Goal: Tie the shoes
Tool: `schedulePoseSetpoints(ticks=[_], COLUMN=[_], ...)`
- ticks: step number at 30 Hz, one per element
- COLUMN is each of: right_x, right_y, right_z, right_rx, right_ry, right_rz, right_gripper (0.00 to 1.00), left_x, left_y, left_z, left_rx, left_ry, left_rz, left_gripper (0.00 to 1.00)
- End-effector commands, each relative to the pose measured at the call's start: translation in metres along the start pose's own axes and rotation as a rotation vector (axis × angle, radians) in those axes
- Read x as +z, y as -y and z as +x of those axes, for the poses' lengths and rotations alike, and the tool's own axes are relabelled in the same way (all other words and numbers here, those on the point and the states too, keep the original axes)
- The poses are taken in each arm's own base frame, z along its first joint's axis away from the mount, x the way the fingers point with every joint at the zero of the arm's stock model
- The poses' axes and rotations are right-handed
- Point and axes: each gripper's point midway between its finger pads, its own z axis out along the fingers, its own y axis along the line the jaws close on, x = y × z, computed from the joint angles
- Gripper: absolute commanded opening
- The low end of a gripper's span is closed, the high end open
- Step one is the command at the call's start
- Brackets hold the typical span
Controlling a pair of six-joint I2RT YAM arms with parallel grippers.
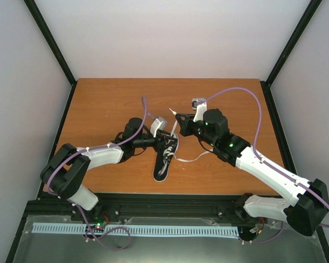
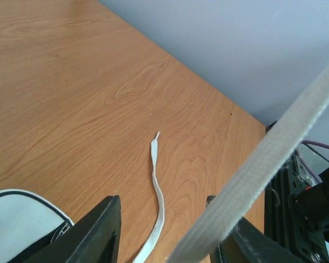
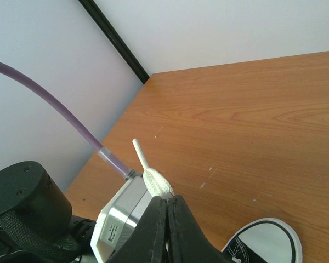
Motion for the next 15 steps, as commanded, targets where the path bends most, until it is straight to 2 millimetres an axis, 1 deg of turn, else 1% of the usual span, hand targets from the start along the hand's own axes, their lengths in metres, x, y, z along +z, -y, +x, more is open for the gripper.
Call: schedulePoseSetpoints(ticks=[1, 5, 6, 8, 10, 12, 15], right_x=[-0.005, -0.007, -0.006, -0.003, 0.001, 0.005, 0.016], right_y=[0.005, 0.008, 0.009, 0.018, 0.037, 0.053, 0.07], right_z=[-0.01, -0.015, -0.015, -0.012, -0.005, 0.002, 0.015], right_rx=[0.026, 0.03, 0.031, 0.034, 0.042, 0.05, 0.067], right_ry=[0.047, 0.069, 0.068, 0.064, 0.046, 0.028, -0.018], right_rz=[0.029, 0.047, 0.055, 0.103, 0.198, 0.268, 0.316], right_gripper=[0.03, 0.03, 0.03, 0.03, 0.03, 0.03, 0.03], left_x=[0.009, 0.011, 0.012, 0.015, 0.017, 0.016, 0.013], left_y=[0.022, 0.027, 0.027, 0.026, 0.021, 0.018, 0.012], left_z=[-0.023, -0.022, -0.021, -0.018, -0.015, -0.013, -0.009], left_rx=[0.049, 0.049, 0.048, 0.039, 0.019, 0.004, -0.015], left_ry=[0.042, 0.026, 0.018, -0.006, -0.021, -0.025, -0.037], left_rz=[0.096, 0.125, 0.128, 0.135, 0.119, 0.101, 0.052], left_gripper=[0.43, 0.32, 0.28, 0.15, 0.02, 0.01, 0.01])
